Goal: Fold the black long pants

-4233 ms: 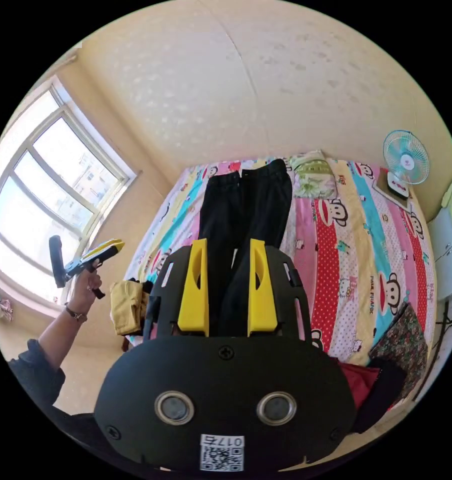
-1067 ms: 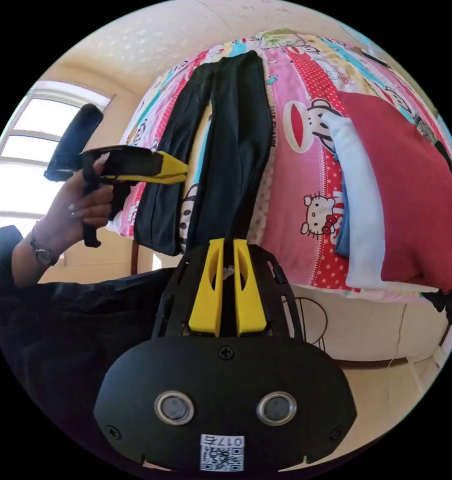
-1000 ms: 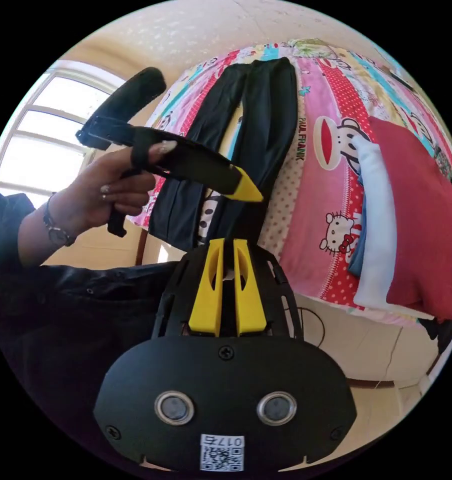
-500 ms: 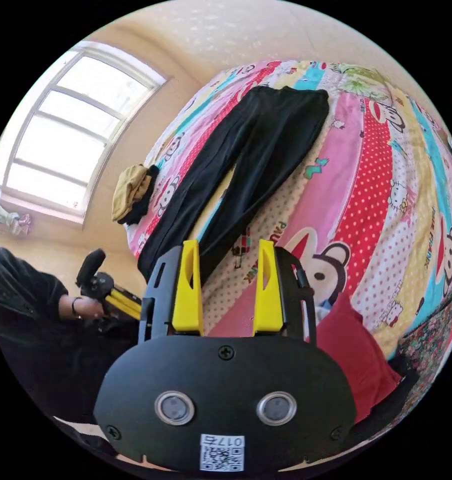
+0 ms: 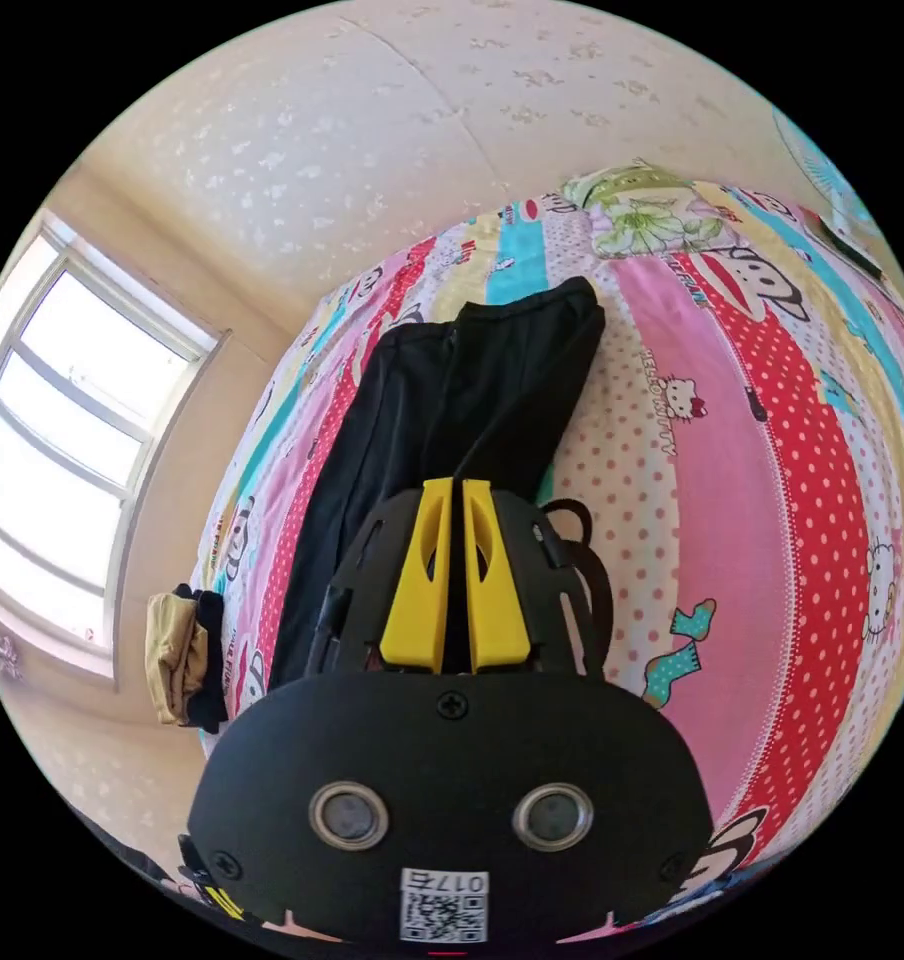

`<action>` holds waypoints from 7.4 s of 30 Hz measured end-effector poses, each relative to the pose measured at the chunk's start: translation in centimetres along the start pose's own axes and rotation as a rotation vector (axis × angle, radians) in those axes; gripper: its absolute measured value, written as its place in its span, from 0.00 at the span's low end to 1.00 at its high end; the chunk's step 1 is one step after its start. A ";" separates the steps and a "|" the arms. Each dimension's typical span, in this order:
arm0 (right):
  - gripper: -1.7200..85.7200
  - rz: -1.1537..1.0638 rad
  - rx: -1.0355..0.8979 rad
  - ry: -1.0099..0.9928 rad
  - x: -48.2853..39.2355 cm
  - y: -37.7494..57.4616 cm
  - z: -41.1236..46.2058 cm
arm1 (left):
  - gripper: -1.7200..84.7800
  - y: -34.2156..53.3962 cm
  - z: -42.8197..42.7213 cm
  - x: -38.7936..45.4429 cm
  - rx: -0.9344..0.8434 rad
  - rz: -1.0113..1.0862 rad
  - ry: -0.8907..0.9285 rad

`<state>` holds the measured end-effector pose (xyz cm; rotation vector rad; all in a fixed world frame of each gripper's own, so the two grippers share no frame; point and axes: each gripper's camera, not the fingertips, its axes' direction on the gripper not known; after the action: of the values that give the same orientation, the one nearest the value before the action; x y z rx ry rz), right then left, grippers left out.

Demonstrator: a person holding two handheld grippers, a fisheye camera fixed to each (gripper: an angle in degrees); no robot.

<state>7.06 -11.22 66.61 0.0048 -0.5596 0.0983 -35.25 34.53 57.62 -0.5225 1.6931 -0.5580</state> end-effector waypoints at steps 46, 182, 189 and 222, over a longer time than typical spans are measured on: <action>0.14 -0.003 -0.523 0.106 -18.7 34.4 -2.9 | 0.12 0.7 -4.7 -0.2 -0.407 0.176 -0.938; 0.16 0.226 -0.470 -0.752 1.5 39.3 -33.3 | 0.16 -11.8 18.9 19.7 -0.545 0.166 -0.576; 0.16 0.054 -0.184 -0.587 5.3 36.1 -55.3 | 0.16 -10.3 38.5 30.8 -0.745 0.536 -0.458; 0.13 0.428 -0.019 0.847 5.6 41.1 -68.3 | 0.02 -14.2 31.5 36.6 -0.449 0.627 -1.286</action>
<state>44.06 32.34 10.72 -0.1693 0.2943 0.4858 -10.35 -1.75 33.14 -0.4563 0.6186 0.5716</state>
